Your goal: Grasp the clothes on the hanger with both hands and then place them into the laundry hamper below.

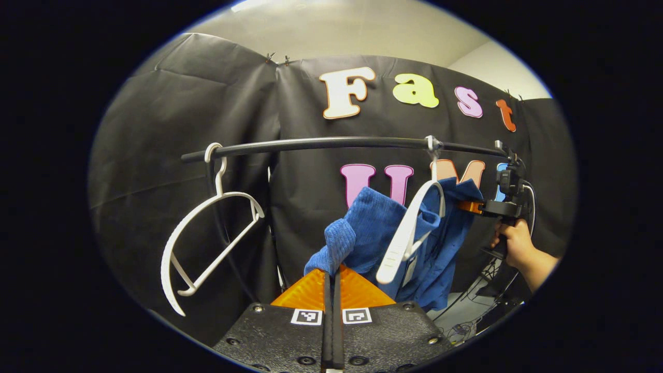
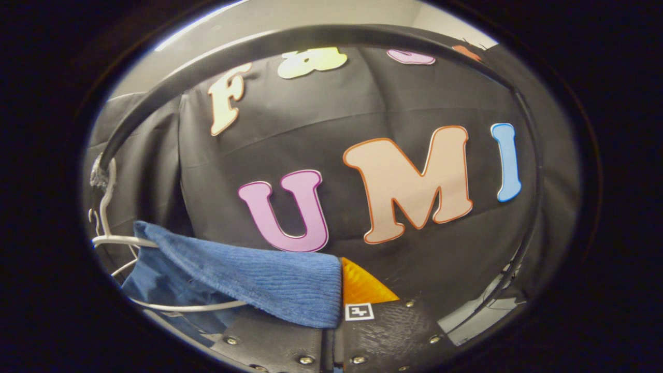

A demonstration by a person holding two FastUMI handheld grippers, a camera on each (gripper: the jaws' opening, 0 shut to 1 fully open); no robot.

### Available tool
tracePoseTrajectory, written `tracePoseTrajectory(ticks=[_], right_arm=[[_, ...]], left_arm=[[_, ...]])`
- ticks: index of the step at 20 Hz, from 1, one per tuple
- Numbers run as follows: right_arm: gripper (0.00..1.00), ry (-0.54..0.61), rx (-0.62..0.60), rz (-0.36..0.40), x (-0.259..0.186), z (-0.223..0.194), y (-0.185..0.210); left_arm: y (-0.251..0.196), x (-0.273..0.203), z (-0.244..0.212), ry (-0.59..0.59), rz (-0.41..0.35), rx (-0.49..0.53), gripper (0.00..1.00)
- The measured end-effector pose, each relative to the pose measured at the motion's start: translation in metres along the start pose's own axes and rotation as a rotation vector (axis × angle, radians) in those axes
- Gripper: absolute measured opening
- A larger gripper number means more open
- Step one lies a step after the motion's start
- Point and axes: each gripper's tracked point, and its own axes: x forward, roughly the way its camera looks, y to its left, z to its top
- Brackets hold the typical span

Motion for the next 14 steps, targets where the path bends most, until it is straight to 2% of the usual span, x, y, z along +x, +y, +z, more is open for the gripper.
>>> tracePoseTrajectory(ticks=[3,6,8,11,14], right_arm=[[0.05,0.018,0.012,0.008,0.017,-0.008,0.001],[0.04,0.018,0.042,0.002,0.035,-0.017,-0.002],[0.05,0.017,0.053,-0.024,0.034,-0.025,-0.006],[0.05,0.046,0.067,-0.085,0.034,-0.054,-0.020],[0.04,0.092,0.083,-0.112,0.025,-0.084,-0.024]], left_arm=[[0.008,0.017,-0.007,0.004,-0.007,0.005,0.00],[0.013,0.030,-0.028,0.030,-0.011,-0.032,0.00],[0.013,0.036,-0.045,0.054,-0.016,-0.041,0.00],[0.006,0.053,-0.066,0.080,-0.035,-0.054,0.00],[0.000,0.060,-0.083,0.099,-0.053,-0.068,0.00]])
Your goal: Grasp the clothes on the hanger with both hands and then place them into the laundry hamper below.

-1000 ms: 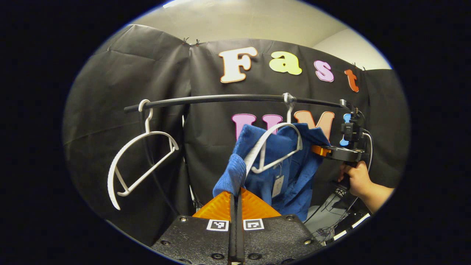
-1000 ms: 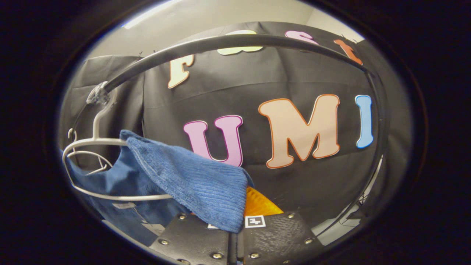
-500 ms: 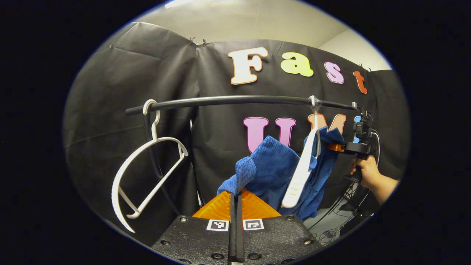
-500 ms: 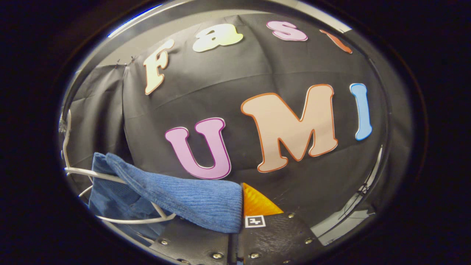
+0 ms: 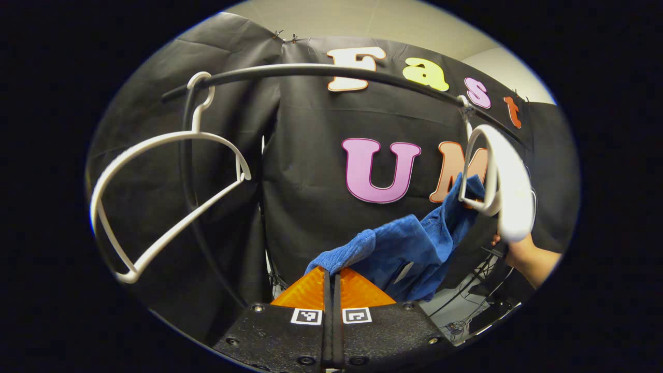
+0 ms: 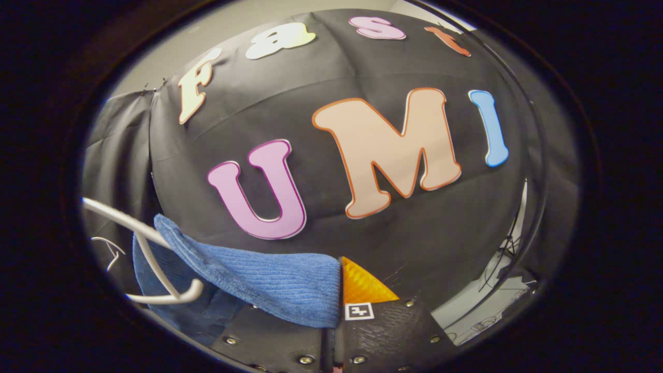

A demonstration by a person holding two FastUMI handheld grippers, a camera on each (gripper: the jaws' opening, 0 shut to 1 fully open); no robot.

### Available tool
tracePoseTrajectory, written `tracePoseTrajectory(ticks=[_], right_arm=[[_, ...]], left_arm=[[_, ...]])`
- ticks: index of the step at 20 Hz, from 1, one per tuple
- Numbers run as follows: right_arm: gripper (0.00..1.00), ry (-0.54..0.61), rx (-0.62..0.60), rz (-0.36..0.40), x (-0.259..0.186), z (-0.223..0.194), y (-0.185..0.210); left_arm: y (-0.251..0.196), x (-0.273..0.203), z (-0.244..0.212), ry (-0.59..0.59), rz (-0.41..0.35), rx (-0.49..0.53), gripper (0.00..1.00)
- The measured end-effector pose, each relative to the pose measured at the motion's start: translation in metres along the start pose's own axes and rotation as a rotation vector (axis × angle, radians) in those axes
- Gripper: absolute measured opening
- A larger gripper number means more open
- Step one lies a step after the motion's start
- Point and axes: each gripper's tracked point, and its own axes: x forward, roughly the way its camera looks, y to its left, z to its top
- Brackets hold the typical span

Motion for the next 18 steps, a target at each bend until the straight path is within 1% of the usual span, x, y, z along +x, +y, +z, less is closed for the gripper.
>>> tracePoseTrajectory(ticks=[4,6,8,10,11,12,13,14,15,18], right_arm=[[0.05,0.062,-0.001,0.007,-0.024,-0.036,0.003],[0.04,0.106,-0.007,0.041,-0.039,-0.057,0.011],[0.04,0.142,-0.016,0.055,-0.049,-0.074,0.013],[0.04,0.195,0.000,0.064,-0.053,-0.094,0.012],[0.05,0.207,0.005,0.043,-0.053,-0.101,0.005],[0.05,0.218,-0.004,0.000,-0.056,-0.112,-0.008],[0.05,0.247,-0.007,-0.015,-0.058,-0.126,-0.015],[0.05,0.277,0.004,-0.003,-0.062,-0.139,-0.014],[0.04,0.298,0.008,0.003,-0.069,-0.150,-0.014],[0.05,0.317,-0.016,0.021,-0.096,-0.170,-0.014]], left_arm=[[0.002,0.000,-0.020,0.031,-0.022,-0.005,0.01],[-0.003,-0.001,-0.035,0.060,-0.054,0.003,0.01],[-0.011,0.005,-0.048,0.081,-0.084,0.019,0.00],[-0.022,0.007,-0.053,0.080,-0.119,0.015,0.00],[-0.028,0.007,-0.057,0.077,-0.138,0.026,0.01],[-0.035,0.008,-0.061,0.076,-0.158,0.064,0.00],[-0.041,0.010,-0.063,0.078,-0.174,0.111,0.00],[-0.049,0.014,-0.067,0.079,-0.195,0.139,0.00],[-0.059,0.013,-0.072,0.083,-0.221,0.142,0.01],[-0.081,0.012,-0.084,0.101,-0.275,0.120,0.00]])
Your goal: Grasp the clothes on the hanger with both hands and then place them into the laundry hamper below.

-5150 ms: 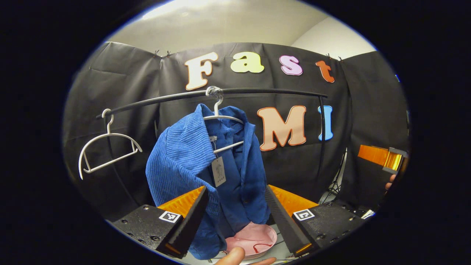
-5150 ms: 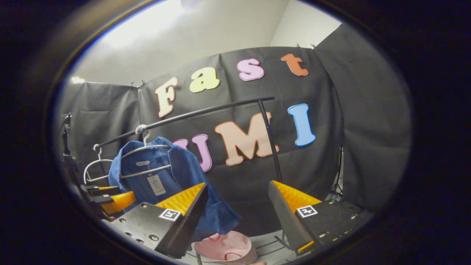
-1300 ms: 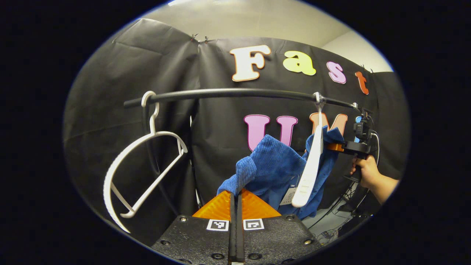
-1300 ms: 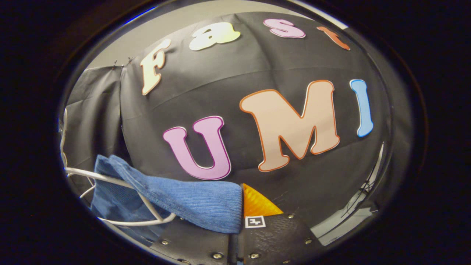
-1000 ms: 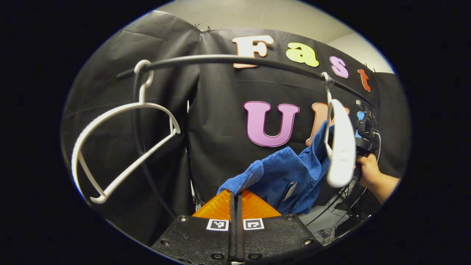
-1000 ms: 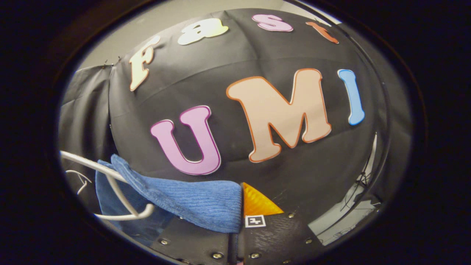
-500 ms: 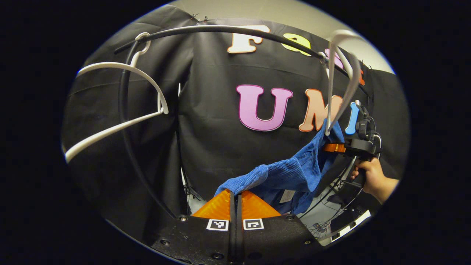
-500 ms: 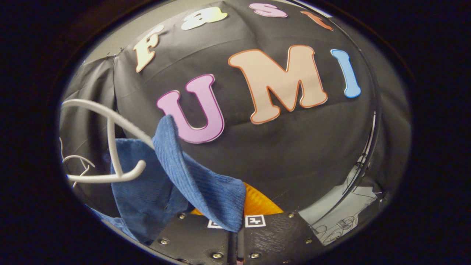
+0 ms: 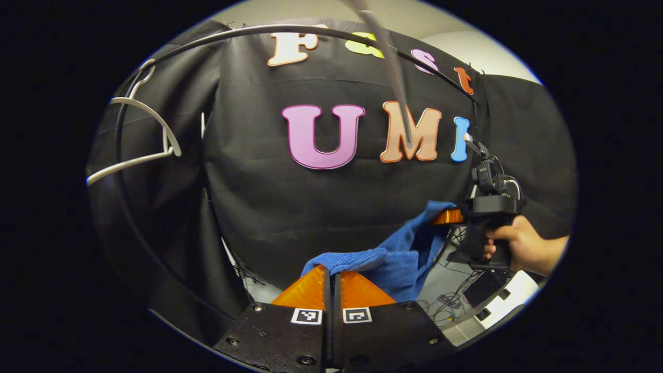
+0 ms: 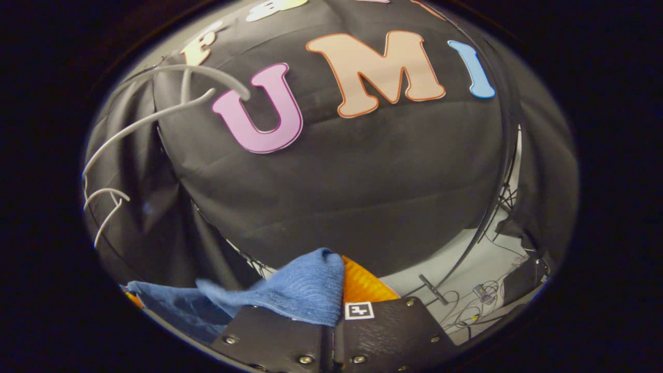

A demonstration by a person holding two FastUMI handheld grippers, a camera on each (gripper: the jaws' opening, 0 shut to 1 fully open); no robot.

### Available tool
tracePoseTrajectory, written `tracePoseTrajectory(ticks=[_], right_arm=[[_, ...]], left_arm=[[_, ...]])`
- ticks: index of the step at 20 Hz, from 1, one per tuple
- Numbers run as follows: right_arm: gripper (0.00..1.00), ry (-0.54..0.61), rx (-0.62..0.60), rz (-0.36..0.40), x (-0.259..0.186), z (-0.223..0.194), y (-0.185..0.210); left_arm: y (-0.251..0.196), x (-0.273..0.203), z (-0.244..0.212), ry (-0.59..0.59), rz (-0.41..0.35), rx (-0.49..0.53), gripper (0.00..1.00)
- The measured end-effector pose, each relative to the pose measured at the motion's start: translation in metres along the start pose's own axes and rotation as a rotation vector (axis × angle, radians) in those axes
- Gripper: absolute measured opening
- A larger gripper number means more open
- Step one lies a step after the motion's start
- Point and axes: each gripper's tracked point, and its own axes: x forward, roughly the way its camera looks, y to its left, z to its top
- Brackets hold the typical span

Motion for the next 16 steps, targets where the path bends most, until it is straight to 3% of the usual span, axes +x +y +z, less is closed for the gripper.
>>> tracePoseTrajectory(ticks=[4,10,16], right_arm=[[0.04,-0.001,-0.022,0.033,-0.029,-0.010,0.009],[0.04,-0.070,-0.013,0.081,-0.071,0.024,0.029],[0.04,-0.112,-0.014,0.131,-0.100,0.049,0.054]], left_arm=[[-0.017,0.012,0.007,-0.016,-0.032,0.016,0.00],[-0.044,0.029,0.021,-0.063,-0.065,-0.006,0.00],[-0.061,0.044,-0.001,-0.049,-0.031,-0.011,0.01]])
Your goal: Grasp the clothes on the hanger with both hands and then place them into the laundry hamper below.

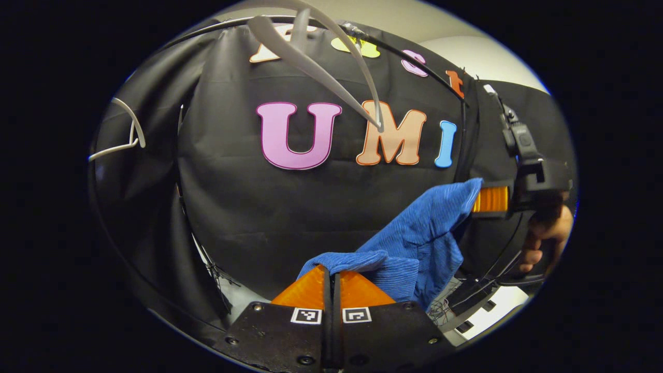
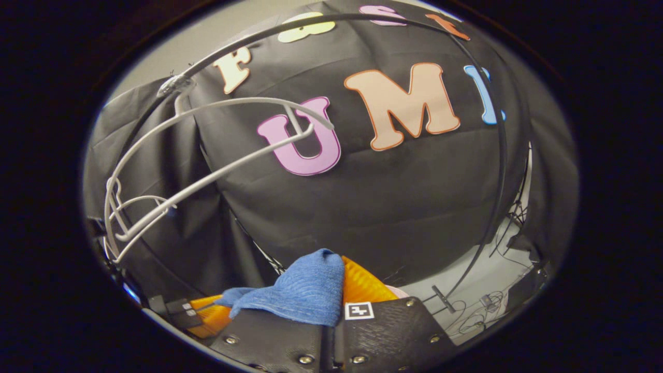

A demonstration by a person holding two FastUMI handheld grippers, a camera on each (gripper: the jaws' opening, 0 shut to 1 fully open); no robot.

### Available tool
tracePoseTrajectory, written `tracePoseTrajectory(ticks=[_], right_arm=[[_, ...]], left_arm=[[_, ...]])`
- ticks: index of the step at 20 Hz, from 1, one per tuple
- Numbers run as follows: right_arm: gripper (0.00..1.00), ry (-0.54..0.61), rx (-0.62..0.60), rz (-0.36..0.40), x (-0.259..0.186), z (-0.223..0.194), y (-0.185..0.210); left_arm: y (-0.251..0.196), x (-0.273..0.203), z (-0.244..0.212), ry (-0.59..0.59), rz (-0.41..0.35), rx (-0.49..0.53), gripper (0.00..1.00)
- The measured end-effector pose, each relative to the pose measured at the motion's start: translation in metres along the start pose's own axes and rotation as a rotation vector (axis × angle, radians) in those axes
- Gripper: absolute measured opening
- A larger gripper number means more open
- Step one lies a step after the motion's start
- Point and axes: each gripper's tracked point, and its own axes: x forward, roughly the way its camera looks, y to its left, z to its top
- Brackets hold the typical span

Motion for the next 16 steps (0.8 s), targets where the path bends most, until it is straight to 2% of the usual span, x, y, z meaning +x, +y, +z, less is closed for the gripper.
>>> tracePoseTrajectory(ticks=[3,7,11,16], right_arm=[[0.04,0.008,-0.014,0.010,-0.002,-0.003,0.003],[0.04,0.047,-0.014,0.032,-0.002,-0.021,0.006],[0.04,0.050,-0.028,0.081,-0.004,-0.017,0.024],[0.04,-0.023,-0.036,0.159,-0.011,0.020,0.049]], left_arm=[[-0.010,0.001,-0.017,-0.002,0.007,0.068,0.00],[-0.012,0.004,-0.015,-0.010,0.017,0.064,0.01],[-0.016,0.016,0.013,-0.065,0.041,0.024,0.00],[-0.032,0.025,0.066,-0.149,0.051,0.003,0.00]])
